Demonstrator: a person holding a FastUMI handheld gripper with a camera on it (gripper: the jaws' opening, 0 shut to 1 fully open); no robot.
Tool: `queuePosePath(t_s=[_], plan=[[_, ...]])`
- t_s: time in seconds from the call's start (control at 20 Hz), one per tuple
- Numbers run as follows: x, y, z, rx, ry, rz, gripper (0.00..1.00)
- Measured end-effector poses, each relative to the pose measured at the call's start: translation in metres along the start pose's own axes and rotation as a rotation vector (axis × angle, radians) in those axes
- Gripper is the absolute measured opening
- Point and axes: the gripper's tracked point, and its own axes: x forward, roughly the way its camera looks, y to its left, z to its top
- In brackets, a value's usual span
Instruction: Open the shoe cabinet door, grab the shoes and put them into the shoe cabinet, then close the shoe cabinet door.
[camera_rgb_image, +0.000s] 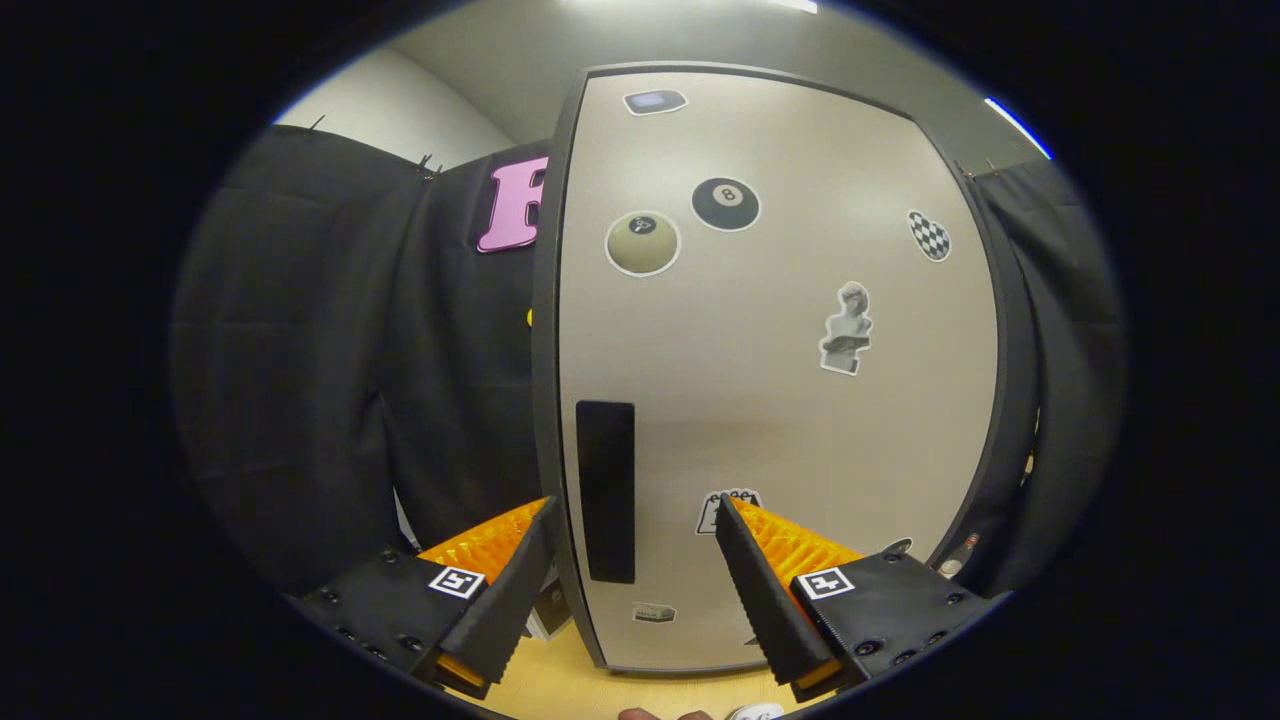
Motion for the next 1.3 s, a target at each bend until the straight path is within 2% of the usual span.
queuePosePath(t_s=[0.3,0.45,0.6,0.85,0.9,1.2,1.3], plan=[[0.029,0.016,-0.011,-0.041,0.049,0.002,0.9],[0.034,0.015,-0.016,-0.013,0.074,-0.017,0.69],[0.036,0.014,-0.016,0.033,0.091,-0.028,0.38],[0.036,0.013,-0.017,0.007,0.101,-0.045,0.27],[0.035,0.013,-0.018,0.005,0.097,-0.037,0.22],[0.021,0.015,-0.018,-0.008,0.101,0.039,0.06],[0.006,0.018,-0.019,-0.002,0.101,0.059,0.06]])
